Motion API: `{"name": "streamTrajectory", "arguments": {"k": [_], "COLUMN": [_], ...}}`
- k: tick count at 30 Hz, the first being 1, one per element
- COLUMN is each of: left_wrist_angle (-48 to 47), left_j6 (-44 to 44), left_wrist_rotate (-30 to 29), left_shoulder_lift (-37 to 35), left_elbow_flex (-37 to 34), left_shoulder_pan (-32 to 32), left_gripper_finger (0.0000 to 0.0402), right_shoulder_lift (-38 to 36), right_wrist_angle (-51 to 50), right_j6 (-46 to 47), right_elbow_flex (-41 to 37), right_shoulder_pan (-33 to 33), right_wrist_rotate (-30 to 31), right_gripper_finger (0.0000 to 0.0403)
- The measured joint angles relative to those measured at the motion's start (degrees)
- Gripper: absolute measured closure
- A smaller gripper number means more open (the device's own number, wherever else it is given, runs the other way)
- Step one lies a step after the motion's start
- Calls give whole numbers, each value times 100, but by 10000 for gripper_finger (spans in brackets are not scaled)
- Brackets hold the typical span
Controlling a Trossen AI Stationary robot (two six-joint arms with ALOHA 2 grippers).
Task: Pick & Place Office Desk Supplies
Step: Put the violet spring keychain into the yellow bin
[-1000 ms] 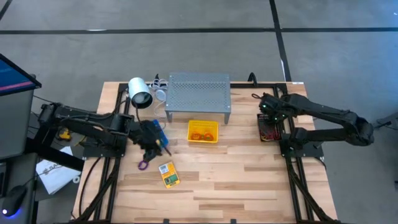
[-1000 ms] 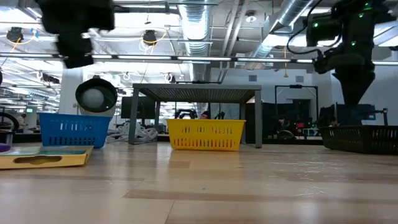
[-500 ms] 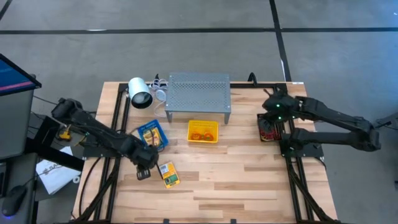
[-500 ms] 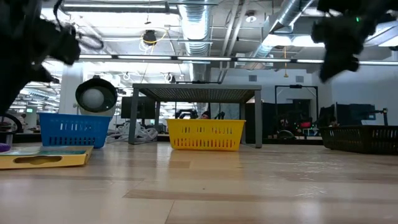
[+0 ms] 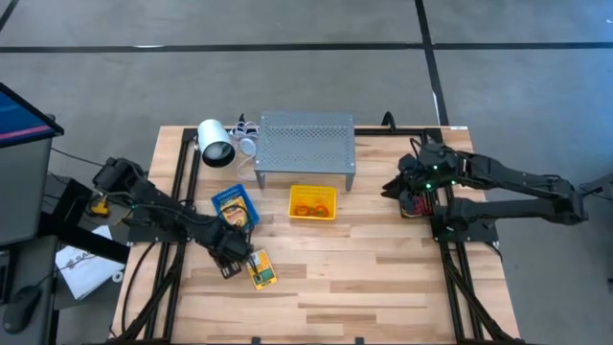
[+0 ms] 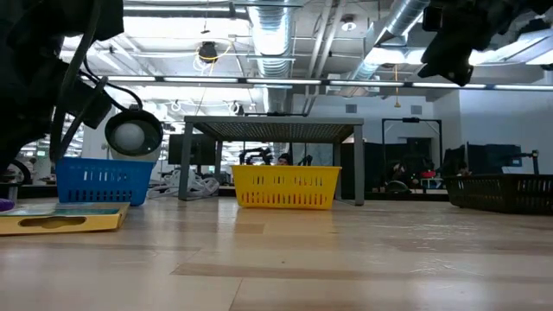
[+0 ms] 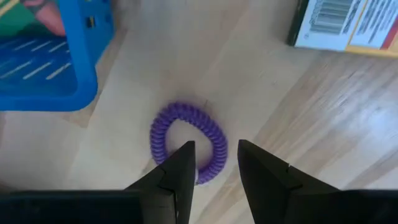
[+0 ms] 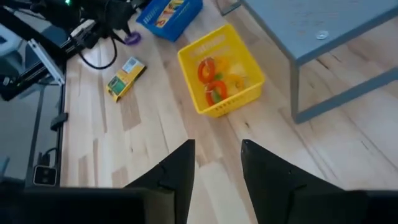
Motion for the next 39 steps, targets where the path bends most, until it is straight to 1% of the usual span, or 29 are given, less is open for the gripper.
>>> {"name": "streamTrajectory", "arguments": {"k": [5,14,19,23,25,27,31,32,39], "left_wrist_angle": [339,308,318,318,301,257,220,210,218], "left_j6": [-259,-423,-434,-554,-554,-552,-545,-547,-554], "left_wrist_rotate": [-11,130,146,14,9,6,1,18,220], "left_shoulder_lift": [59,546,540,505,539,577,575,554,490], "left_elbow_flex": [0,22,22,11,14,15,7,9,61], "left_shoulder_pan": [0,-2,2,-4,-4,-2,2,-12,-85], "left_gripper_finger": [286,286,286,289,299,318,383,389,398], "right_shoulder_lift": [24,6,8,7,8,8,7,6,6], "right_wrist_angle": [49,132,130,130,131,132,132,131,130], "right_j6": [-148,-169,-214,-212,-212,-212,-212,-212,-212], "right_elbow_flex": [0,0,0,0,0,0,0,0,0], "right_shoulder_pan": [125,128,128,128,128,128,128,128,128], "right_wrist_rotate": [5,2,2,1,0,0,-2,-2,-4], "right_gripper_finger": [276,278,278,278,278,278,278,278,278]}}
